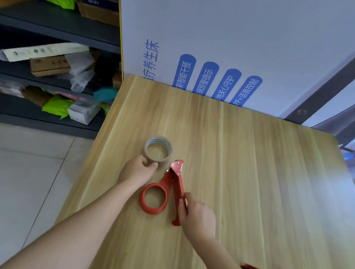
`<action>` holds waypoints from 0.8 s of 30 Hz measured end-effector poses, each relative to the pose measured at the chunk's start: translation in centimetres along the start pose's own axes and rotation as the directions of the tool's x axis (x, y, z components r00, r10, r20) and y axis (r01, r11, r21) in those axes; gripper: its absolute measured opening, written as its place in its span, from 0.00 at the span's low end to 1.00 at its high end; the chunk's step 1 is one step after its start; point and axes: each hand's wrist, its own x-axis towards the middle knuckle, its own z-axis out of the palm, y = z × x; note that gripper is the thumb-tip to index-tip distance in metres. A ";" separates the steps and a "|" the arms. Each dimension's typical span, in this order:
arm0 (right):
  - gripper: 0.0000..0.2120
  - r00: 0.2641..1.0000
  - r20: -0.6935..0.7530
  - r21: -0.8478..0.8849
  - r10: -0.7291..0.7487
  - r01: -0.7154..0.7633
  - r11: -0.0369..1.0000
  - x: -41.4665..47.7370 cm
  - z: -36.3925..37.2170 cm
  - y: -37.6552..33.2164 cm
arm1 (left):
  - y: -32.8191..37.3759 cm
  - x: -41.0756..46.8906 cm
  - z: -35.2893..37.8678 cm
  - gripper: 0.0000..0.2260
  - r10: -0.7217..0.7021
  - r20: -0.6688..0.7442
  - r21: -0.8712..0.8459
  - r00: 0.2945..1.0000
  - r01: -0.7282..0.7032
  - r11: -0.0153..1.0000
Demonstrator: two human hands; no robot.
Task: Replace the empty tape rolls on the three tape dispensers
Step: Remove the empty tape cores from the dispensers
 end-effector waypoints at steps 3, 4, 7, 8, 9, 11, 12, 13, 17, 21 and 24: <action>0.12 1.000 0.005 0.016 -0.002 0.002 1.000 -0.1 0.1 -0.2 | -1.4 -2.5 0.7 0.14 0.122 0.160 0.185 0.980 -0.151 0.971; 0.12 1.000 0.004 0.013 -0.004 0.004 1.000 -0.2 0.0 -0.3 | -1.8 -3.2 1.0 0.12 0.174 0.194 0.228 0.965 -0.217 0.949; 0.12 1.000 0.007 0.025 -0.005 0.005 1.000 -0.7 -0.2 -0.1 | -2.6 -4.8 1.6 0.06 0.297 0.183 0.326 0.937 -0.342 0.881; 0.13 1.000 0.008 0.030 -0.009 0.009 1.000 -1.0 -0.2 -0.1 | -2.7 -5.4 1.7 0.08 0.315 0.153 0.327 0.937 -0.349 0.878; 0.13 1.000 0.004 0.035 -0.015 0.015 0.999 -1.5 -0.4 0.0 | -2.8 -6.1 1.9 0.08 0.332 0.126 0.311 0.935 -0.355 0.882; 0.12 0.999 -0.011 0.041 -0.035 0.035 0.999 -2.6 -0.6 0.5 | -3.1 -7.9 2.7 0.09 0.352 0.081 0.273 0.932 -0.361 0.892; 0.12 0.999 -0.014 0.038 -0.049 0.049 0.998 -3.3 -0.6 0.9 | -3.4 -8.8 3.2 0.09 0.357 0.062 0.265 0.932 -0.361 0.894; 0.12 0.998 -0.011 0.038 -0.061 0.062 0.997 -4.1 -0.6 1.4 | -3.7 -9.8 3.6 0.08 0.361 0.051 0.266 0.931 -0.361 0.894; 0.14 0.993 0.041 -0.012 -0.110 0.110 0.994 -8.3 0.1 3.5 | -6.0 -14.6 5.2 0.08 0.344 0.045 0.292 0.938 -0.341 0.893; 0.15 0.980 0.096 -0.015 -0.176 0.178 0.984 -12.5 1.1 5.3 | -8.2 -19.4 6.9 0.08 0.300 0.008 0.312 0.954 -0.288 0.905; 0.16 0.970 0.121 0.013 -0.212 0.212 0.977 -15.7 1.4 6.2 | -9.5 -23.0 8.3 0.09 0.289 -0.029 0.321 0.957 -0.265 0.909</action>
